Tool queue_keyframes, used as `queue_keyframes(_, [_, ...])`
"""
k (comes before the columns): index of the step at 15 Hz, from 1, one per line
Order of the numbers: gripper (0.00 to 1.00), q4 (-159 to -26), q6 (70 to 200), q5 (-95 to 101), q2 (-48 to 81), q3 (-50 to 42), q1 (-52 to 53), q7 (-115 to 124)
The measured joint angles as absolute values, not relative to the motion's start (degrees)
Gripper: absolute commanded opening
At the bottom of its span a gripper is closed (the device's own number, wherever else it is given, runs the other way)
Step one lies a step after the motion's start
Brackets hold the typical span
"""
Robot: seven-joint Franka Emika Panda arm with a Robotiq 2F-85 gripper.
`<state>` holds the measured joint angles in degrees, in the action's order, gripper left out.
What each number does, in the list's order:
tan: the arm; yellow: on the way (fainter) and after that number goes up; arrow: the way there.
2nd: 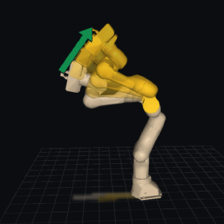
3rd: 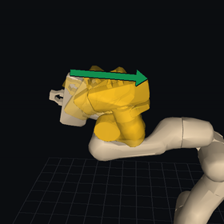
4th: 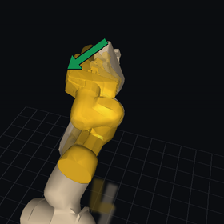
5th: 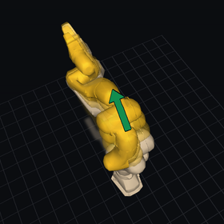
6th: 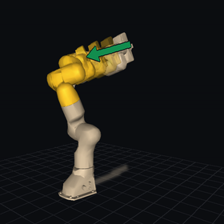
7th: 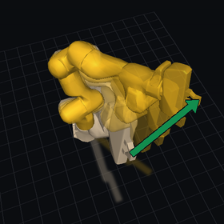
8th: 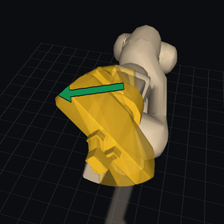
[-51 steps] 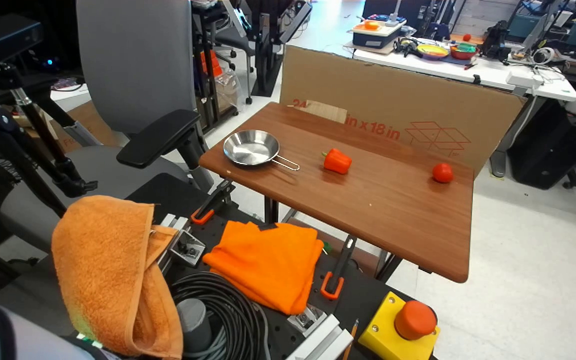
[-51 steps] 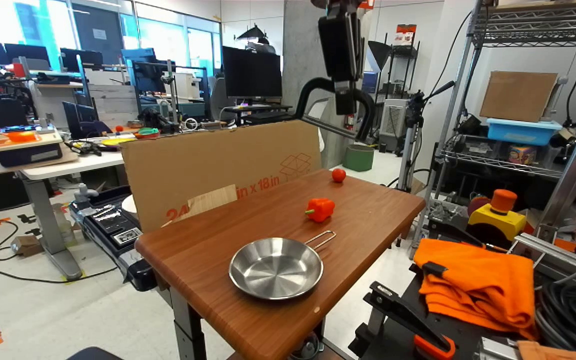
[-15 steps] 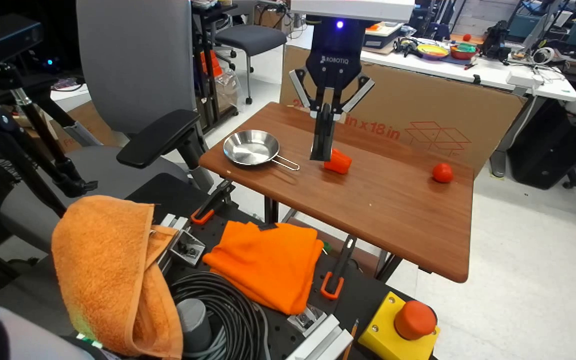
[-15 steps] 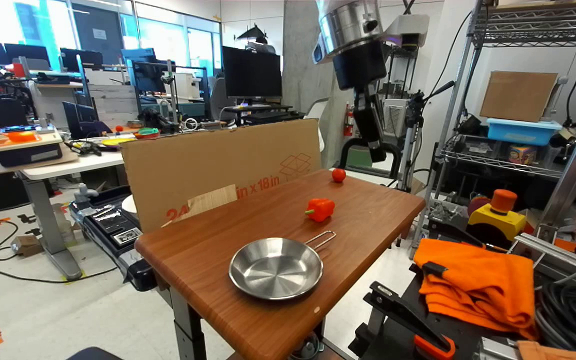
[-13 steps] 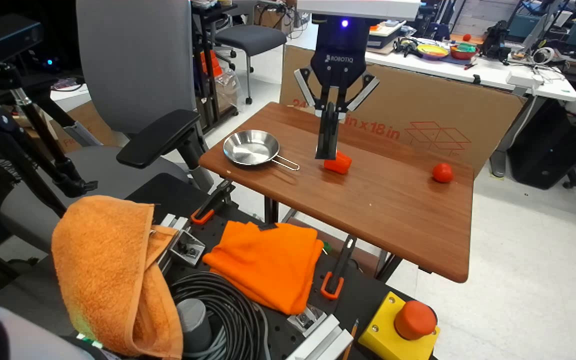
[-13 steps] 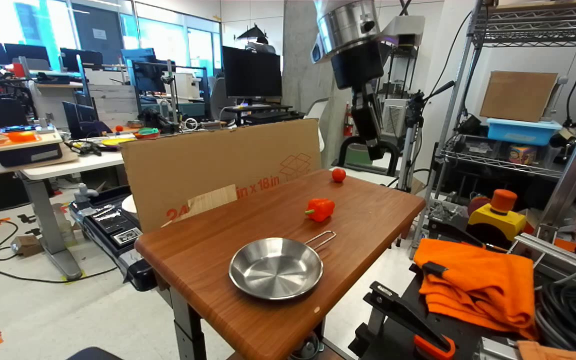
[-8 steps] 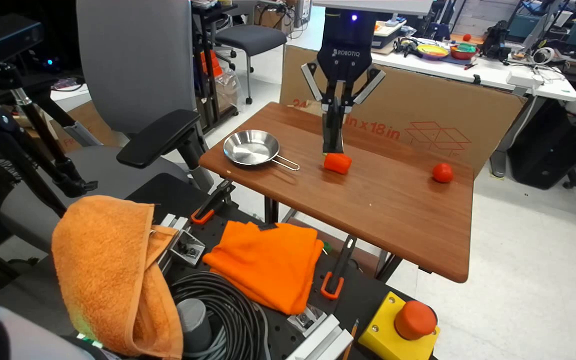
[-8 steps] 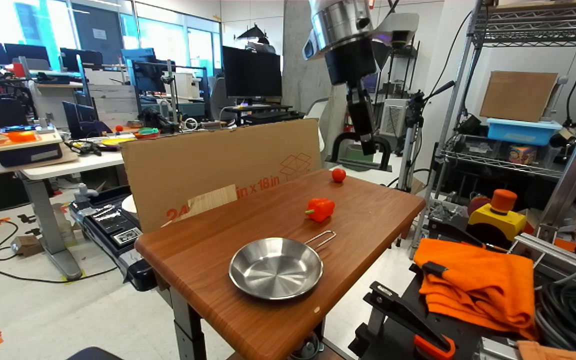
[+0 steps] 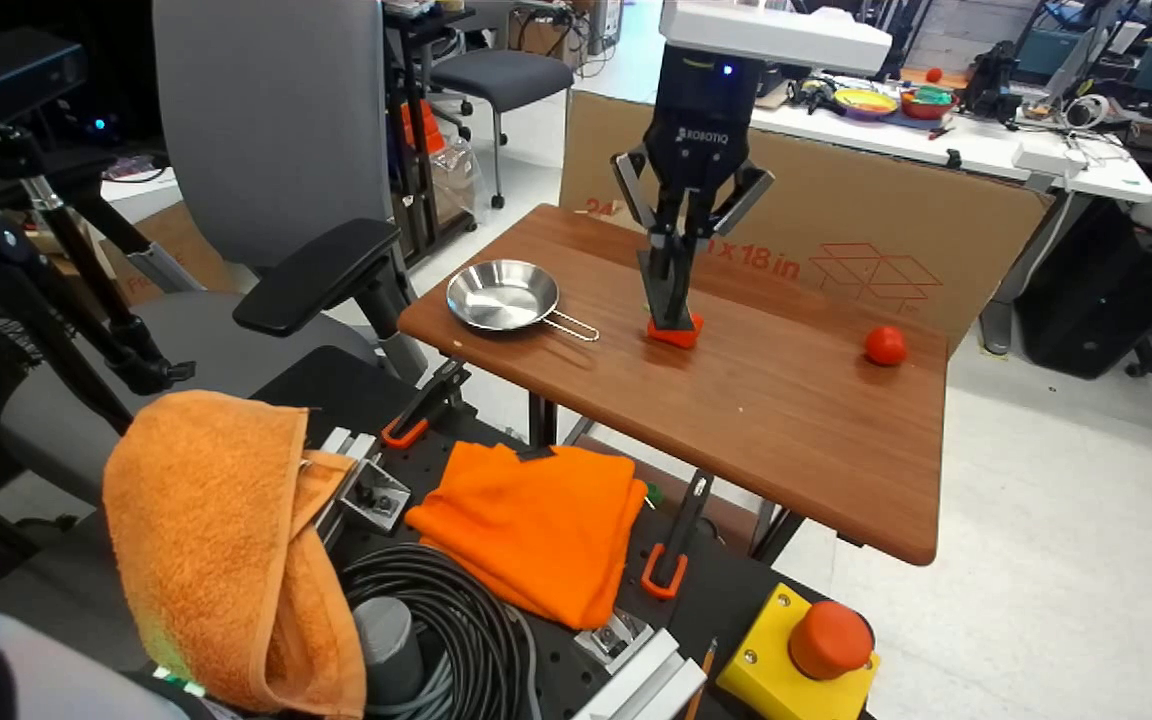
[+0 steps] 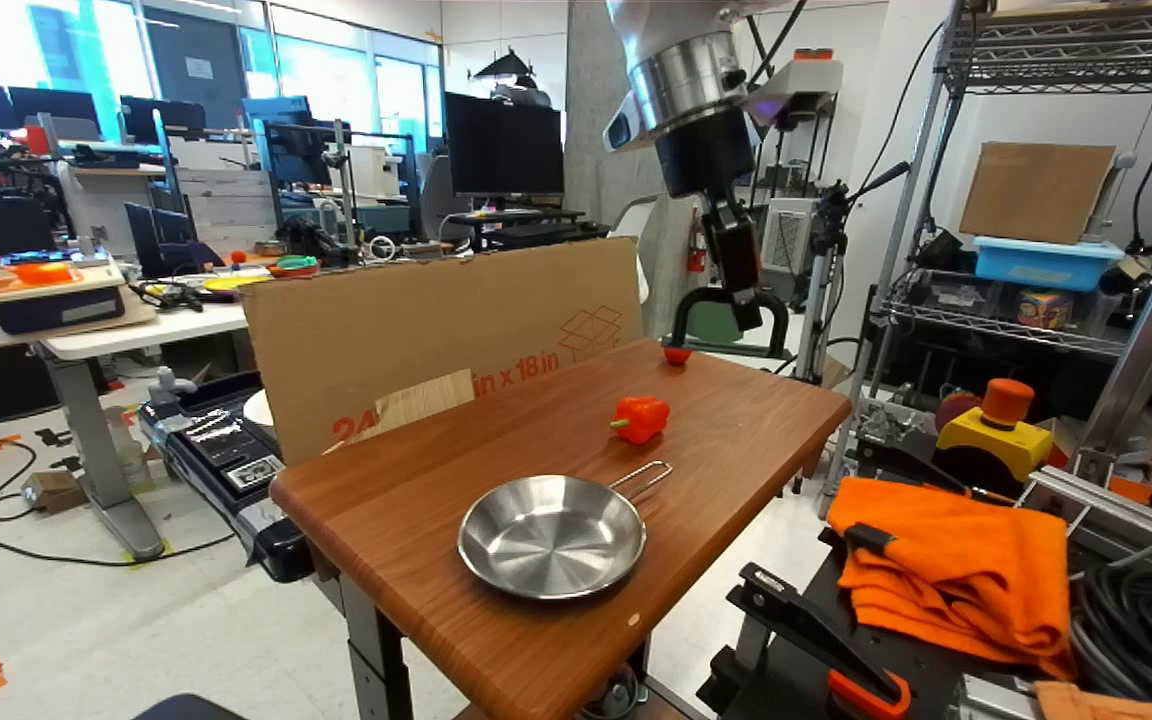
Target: Pick up the black object from the table and put it back on the table.
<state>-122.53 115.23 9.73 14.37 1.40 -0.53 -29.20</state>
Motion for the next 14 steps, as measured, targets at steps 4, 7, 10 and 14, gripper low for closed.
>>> queue_keyframes(4, [0.04, -121.72, 115.22, 11.58, 15.93, 0.45, -1.40, -25.54])
queue_keyframes(7, [0.04, -120.28, 115.24, 13.41, 15.95, -0.97, -1.41, -16.68])
queue_keyframes(10, [0.04, -118.92, 114.93, 13.30, 16.13, -2.13, -1.47, -8.81])
queue_keyframes(14, [0.04, -118.16, 114.00, 13.05, 18.01, -3.25, -2.12, -2.96])
